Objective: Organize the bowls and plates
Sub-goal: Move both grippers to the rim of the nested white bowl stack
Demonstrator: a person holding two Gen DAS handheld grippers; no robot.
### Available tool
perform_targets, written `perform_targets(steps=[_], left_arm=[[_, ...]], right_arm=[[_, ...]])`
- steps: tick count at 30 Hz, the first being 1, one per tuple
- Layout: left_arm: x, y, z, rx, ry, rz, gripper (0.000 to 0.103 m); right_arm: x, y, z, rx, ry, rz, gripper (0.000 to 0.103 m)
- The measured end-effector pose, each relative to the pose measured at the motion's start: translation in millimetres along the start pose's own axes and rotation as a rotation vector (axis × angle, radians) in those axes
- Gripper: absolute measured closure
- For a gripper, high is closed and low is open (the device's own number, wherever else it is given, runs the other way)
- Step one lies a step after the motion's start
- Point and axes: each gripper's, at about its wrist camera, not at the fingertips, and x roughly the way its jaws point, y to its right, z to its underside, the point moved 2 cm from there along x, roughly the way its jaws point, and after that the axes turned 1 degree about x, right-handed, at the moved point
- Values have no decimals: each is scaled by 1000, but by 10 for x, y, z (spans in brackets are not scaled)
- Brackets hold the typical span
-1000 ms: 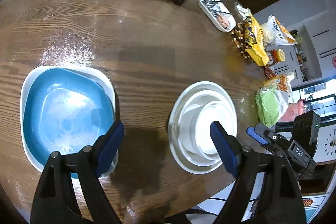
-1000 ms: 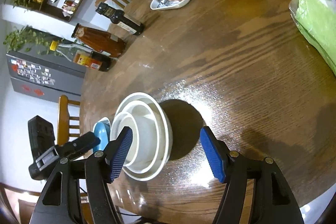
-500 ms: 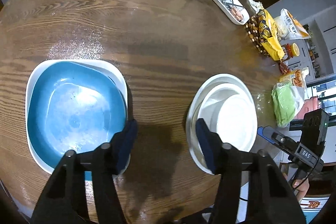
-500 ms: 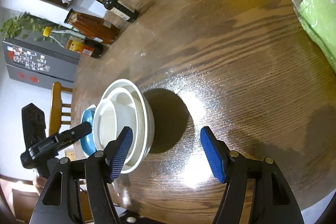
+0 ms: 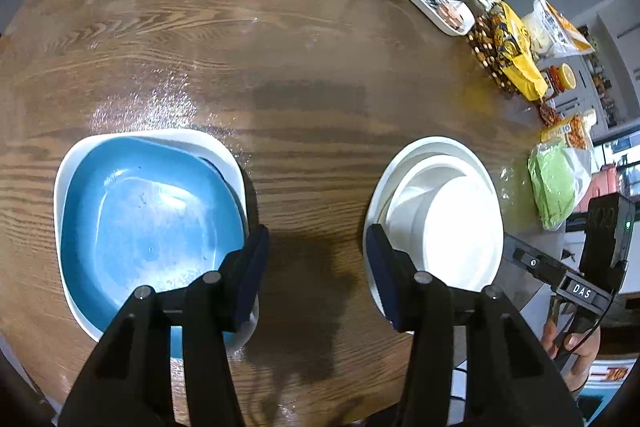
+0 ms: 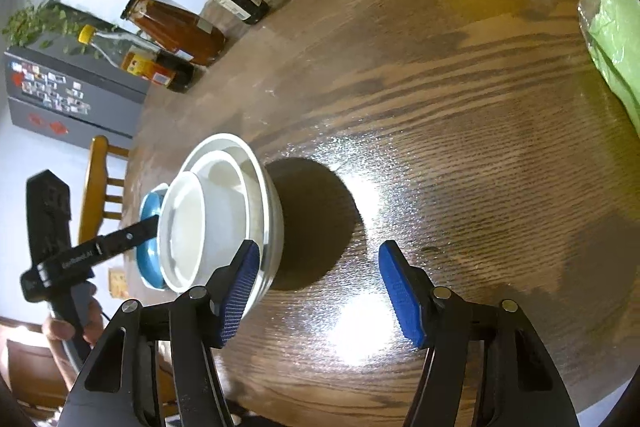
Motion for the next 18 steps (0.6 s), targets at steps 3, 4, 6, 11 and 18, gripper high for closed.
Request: perform_targets(steps=[3, 4, 6, 11, 18], left_arm=[[12, 25, -17, 23, -3, -9, 53], [18, 37, -21, 32, -6, -13, 52], [30, 75, -22, 58, -7, -29, 52], [107, 122, -22, 93, -30, -61, 52], [223, 179, -14, 113, -60, -80, 55]], right_arm=[[9, -4, -7, -2, -3, 3, 38], [14, -6, -8, -3, -2, 4, 38], [22, -10, -11, -3, -3, 6, 38], [40, -5, -17, 2, -4, 8, 38], [56, -8, -24, 6, -6, 15, 38]])
